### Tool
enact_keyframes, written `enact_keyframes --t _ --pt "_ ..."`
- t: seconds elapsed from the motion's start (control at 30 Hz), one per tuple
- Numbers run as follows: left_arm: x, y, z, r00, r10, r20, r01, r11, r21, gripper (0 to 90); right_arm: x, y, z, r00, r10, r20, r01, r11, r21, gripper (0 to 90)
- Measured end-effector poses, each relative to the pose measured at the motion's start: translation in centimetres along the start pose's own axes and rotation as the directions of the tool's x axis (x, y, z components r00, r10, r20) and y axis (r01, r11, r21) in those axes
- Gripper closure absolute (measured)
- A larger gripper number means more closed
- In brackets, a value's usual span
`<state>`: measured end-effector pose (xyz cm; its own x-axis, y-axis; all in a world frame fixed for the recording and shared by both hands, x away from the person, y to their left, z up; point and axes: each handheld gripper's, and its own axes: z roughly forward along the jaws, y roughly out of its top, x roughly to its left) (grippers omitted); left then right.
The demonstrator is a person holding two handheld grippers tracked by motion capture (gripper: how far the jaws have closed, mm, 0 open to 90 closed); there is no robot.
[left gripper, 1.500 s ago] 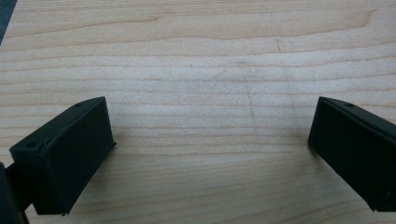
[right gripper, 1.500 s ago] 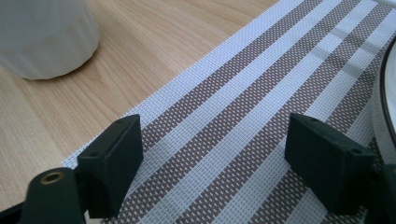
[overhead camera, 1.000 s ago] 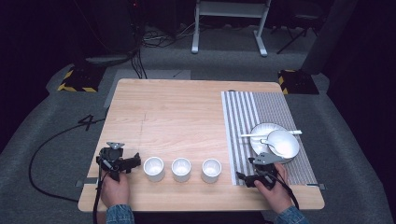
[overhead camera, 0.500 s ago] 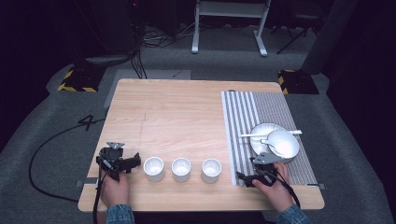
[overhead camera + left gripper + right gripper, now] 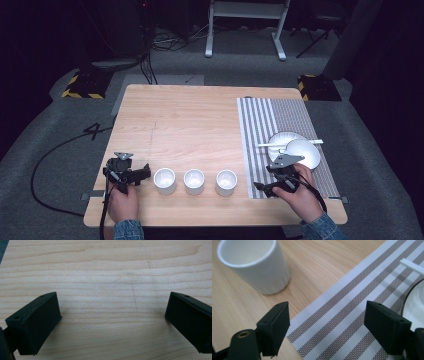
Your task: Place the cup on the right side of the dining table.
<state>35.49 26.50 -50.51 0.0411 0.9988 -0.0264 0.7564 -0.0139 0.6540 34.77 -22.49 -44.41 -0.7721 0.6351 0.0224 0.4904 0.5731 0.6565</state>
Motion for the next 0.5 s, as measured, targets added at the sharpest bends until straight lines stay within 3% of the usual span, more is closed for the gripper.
enact_keyframes --t 0.27,0.5 --pt "0.0 0.0 0.0 1.0000 0.000 0.000 0.000 1.0000 0.000 0.2 1.8 2.6 -0.9 0.9949 -0.092 -0.042 0.093 0.995 0.031 18.8" --pt "0.0 0.0 0.0 1.0000 0.000 0.000 0.000 1.0000 0.000 0.2 3.4 4.1 -1.0 0.9887 -0.129 -0.076 0.128 0.992 -0.012 17.5"
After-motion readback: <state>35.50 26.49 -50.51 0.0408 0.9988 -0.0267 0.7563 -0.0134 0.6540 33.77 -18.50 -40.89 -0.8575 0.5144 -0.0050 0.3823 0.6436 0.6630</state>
